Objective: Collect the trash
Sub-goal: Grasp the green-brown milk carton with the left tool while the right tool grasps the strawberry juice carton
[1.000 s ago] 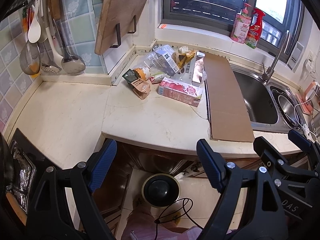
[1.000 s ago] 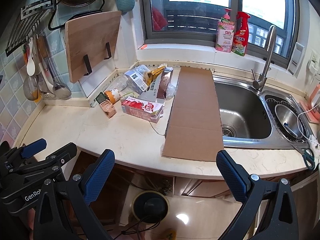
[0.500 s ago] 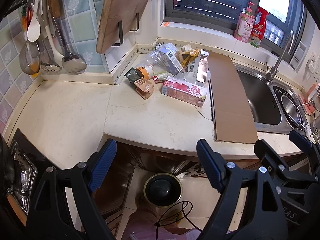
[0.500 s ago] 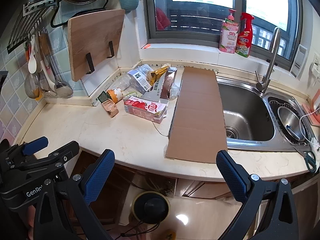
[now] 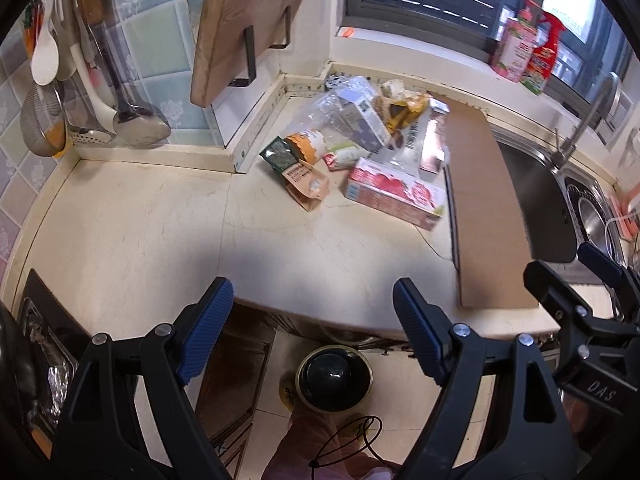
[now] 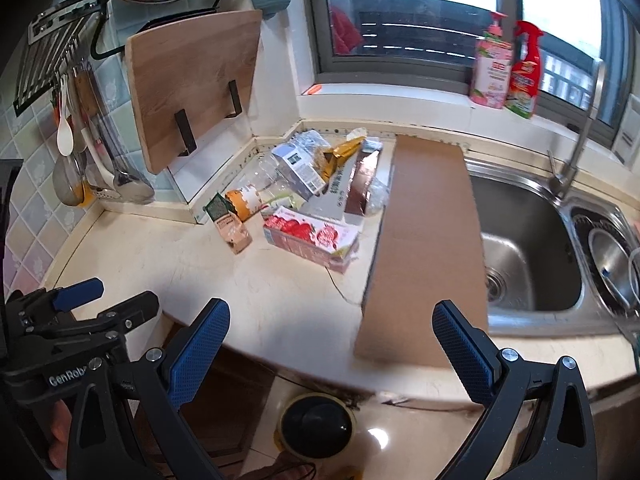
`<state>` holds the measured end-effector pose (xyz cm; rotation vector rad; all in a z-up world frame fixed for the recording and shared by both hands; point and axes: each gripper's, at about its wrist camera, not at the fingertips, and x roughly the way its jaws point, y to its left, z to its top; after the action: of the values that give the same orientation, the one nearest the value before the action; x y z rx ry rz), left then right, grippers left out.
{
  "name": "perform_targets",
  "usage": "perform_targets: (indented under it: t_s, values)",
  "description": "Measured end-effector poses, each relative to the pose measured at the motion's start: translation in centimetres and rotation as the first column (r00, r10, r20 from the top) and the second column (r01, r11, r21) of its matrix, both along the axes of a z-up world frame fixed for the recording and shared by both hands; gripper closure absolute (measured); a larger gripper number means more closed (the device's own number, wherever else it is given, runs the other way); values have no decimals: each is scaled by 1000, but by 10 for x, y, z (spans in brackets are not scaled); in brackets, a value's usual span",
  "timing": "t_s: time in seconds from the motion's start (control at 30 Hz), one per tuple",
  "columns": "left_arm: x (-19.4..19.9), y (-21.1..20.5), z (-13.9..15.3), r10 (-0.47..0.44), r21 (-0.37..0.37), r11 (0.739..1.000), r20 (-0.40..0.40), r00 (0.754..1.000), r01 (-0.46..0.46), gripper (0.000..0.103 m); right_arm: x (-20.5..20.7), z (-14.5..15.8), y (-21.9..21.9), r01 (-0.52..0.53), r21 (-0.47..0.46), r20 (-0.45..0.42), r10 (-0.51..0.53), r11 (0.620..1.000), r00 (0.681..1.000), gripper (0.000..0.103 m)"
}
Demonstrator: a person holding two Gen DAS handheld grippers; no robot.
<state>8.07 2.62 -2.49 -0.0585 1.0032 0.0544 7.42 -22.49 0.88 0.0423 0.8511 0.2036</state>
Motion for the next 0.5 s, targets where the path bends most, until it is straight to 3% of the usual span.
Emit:
perform_targets:
  t_s: [0.23, 0.5]
  values:
    - [57, 32, -18, 19, -13, 1000, -19, 1000, -20, 22, 76, -19, 10, -117, -12, -13, 117, 993, 993, 1]
    - [114, 67, -60, 49, -103, 993, -84, 995, -58, 23, 160, -62, 45, -258, -100, -30, 257, 961, 966, 1]
